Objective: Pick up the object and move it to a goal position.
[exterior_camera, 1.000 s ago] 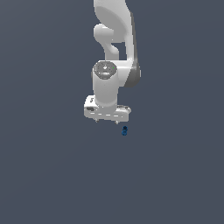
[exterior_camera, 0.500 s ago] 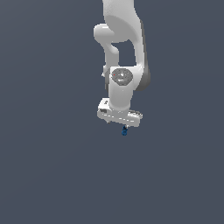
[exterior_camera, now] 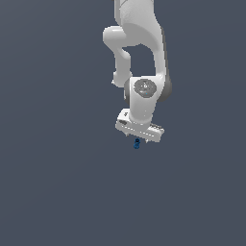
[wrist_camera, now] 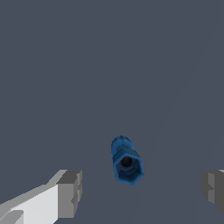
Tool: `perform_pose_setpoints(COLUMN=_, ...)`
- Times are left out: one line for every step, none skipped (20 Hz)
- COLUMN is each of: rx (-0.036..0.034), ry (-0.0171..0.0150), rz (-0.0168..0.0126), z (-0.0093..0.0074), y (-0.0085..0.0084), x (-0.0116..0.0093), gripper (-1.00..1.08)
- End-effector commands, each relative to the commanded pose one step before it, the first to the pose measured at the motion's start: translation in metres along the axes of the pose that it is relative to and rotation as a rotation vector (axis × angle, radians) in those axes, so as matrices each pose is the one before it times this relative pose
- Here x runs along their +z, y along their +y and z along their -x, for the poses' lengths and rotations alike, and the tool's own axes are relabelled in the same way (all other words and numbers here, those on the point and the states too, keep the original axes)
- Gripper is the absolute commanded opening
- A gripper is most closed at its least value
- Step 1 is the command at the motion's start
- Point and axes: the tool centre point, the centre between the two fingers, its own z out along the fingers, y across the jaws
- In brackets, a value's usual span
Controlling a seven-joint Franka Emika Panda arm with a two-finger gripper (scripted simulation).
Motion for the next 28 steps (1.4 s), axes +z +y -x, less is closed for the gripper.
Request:
perform_pose_setpoints(rx=0.01509, ry=0.00076, rz=-0.00113, z=0.00204, y=-0.00386, x=0.00204, gripper=1.00)
perform_pose_setpoints(rx=0.00323, ry=0.00007, rz=-0.00025, z=0.00055, y=-0.00093, x=0.00050, gripper=1.00)
perform_pose_setpoints(rx=0.00228, ry=0.00005, rz=-0.00018, z=0.00040, y=-0.00068, x=0.00036, gripper=1.00)
perform_pose_setpoints(rx=0.00138, ry=0.00003, rz=-0.00011, z=0.00024, y=-0.00040, x=0.00022, gripper=1.00)
perform_pose_setpoints(rx=0.00049, ry=0.00001, rz=-0.00004, z=0.00007, y=-0.00012, x=0.00007, gripper=1.00)
perform_pose_setpoints(rx=-0.00381, ry=-0.00044, rz=0.00028, z=-0.00015, y=0.00043, x=-0.00028, gripper=1.00)
perform_pose_setpoints(rx=0.00000, ry=0.00000, rz=0.00000, z=0.00002, y=-0.00001, x=0.00039, gripper=1.00)
perform_pose_setpoints(rx=0.00000, ry=0.00000, rz=0.00000, z=0.00005, y=-0.00004, x=0.00115, gripper=1.00)
perform_pose_setpoints(rx=0.00000, ry=0.00000, rz=0.00000, z=0.00009, y=-0.00007, x=0.00192, gripper=1.00)
perform_pose_setpoints(rx=0.00048, ry=0.00005, rz=-0.00003, z=0.00000, y=0.00016, x=0.00264, gripper=1.00)
perform_pose_setpoints(rx=0.00000, ry=0.00000, rz=0.00000, z=0.00018, y=-0.00012, x=0.00343, gripper=1.00)
perform_pose_setpoints(rx=0.00069, ry=0.00008, rz=-0.00003, z=0.00004, y=0.00023, x=0.00411, gripper=1.00)
perform_pose_setpoints(rx=0.00000, ry=0.00000, rz=0.00000, z=0.00029, y=-0.00015, x=0.00489, gripper=1.00)
perform_pose_setpoints(rx=0.00069, ry=0.00008, rz=-0.00003, z=0.00014, y=0.00019, x=0.00553, gripper=1.00)
perform_pose_setpoints(rx=0.00048, ry=0.00006, rz=-0.00002, z=0.00021, y=0.00007, x=0.00586, gripper=1.00)
perform_pose_setpoints(rx=0.00048, ry=0.00006, rz=-0.00002, z=0.00014, y=0.00008, x=0.00516, gripper=1.00)
perform_pose_setpoints(rx=0.00000, ry=0.00000, rz=0.00000, z=0.00019, y=-0.00018, x=0.00443, gripper=1.00)
perform_pose_setpoints(rx=0.00068, ry=0.00008, rz=-0.00005, z=-0.00012, y=0.00017, x=0.00362, gripper=1.00)
perform_pose_setpoints(rx=0.00000, ry=0.00000, rz=0.00000, z=-0.00003, y=-0.00021, x=0.00290, gripper=1.00)
perform_pose_setpoints(rx=0.00000, ry=0.00000, rz=0.00000, z=-0.00015, y=-0.00022, x=0.00212, gripper=1.00)
perform_pose_setpoints(rx=0.00000, ry=0.00000, rz=0.00000, z=-0.00024, y=-0.00022, x=0.00137, gripper=1.00)
perform_pose_setpoints(rx=0.00000, ry=0.00000, rz=0.00000, z=-0.00025, y=-0.00019, x=0.00070, gripper=1.00)
perform_pose_setpoints(rx=0.00047, ry=0.00003, rz=-0.00013, z=-0.00025, y=0.00018, x=0.00014, gripper=1.00)
perform_pose_setpoints(rx=0.00000, ry=0.00000, rz=0.00000, z=0.00000, y=0.00000, x=0.00000, gripper=-1.00)
perform_pose_setpoints(rx=0.00000, ry=0.00000, rz=0.00000, z=0.00000, y=0.00000, x=0.00000, gripper=-1.00)
perform_pose_setpoints(rx=0.00000, ry=0.00000, rz=0.00000, z=0.00000, y=0.00000, x=0.00000, gripper=-1.00)
perform_pose_setpoints(rx=0.00000, ry=0.00000, rz=0.00000, z=0.00000, y=0.00000, x=0.00000, gripper=-1.00)
perform_pose_setpoints(rx=0.00000, ry=0.00000, rz=0.00000, z=0.00000, y=0.00000, x=0.00000, gripper=-1.00)
